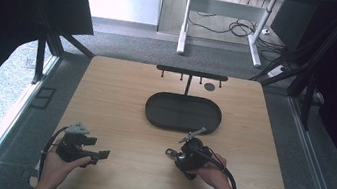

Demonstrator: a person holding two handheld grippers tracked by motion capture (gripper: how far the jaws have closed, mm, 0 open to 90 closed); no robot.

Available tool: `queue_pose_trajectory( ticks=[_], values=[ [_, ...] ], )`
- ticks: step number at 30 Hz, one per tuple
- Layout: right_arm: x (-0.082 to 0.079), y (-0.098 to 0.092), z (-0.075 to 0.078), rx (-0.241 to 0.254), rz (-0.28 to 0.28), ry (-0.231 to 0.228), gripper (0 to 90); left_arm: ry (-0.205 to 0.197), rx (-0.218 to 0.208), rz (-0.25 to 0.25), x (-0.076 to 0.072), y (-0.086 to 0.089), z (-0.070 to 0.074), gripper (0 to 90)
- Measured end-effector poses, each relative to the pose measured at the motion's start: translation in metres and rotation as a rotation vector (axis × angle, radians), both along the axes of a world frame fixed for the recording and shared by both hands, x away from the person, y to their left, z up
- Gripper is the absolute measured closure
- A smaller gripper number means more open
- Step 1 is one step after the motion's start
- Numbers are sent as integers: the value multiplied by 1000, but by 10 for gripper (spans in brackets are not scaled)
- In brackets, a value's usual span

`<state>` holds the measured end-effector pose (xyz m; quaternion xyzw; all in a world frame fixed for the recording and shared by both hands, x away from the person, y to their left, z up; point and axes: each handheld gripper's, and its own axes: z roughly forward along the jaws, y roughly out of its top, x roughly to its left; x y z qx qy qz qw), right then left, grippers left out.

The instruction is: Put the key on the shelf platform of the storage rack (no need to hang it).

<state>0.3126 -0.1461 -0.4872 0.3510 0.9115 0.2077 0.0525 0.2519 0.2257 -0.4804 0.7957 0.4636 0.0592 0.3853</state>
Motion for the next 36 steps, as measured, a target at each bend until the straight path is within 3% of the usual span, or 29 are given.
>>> queue_pose_trajectory(
  ticks=[8,10,16,36],
  values=[
    [3,-7,16,50,-5,-21,499,1,1,0,0,0,0,242],
    [4,-9,24,62,-10,-50,499,1,1,0,0,0,0,242],
    [5,-12,37,89,-15,-75,499,0,2,-2,0,0,0,242],
    [14,-18,60,116,-36,-134,499,2,2,-5,0,0,0,242]
  ],
)
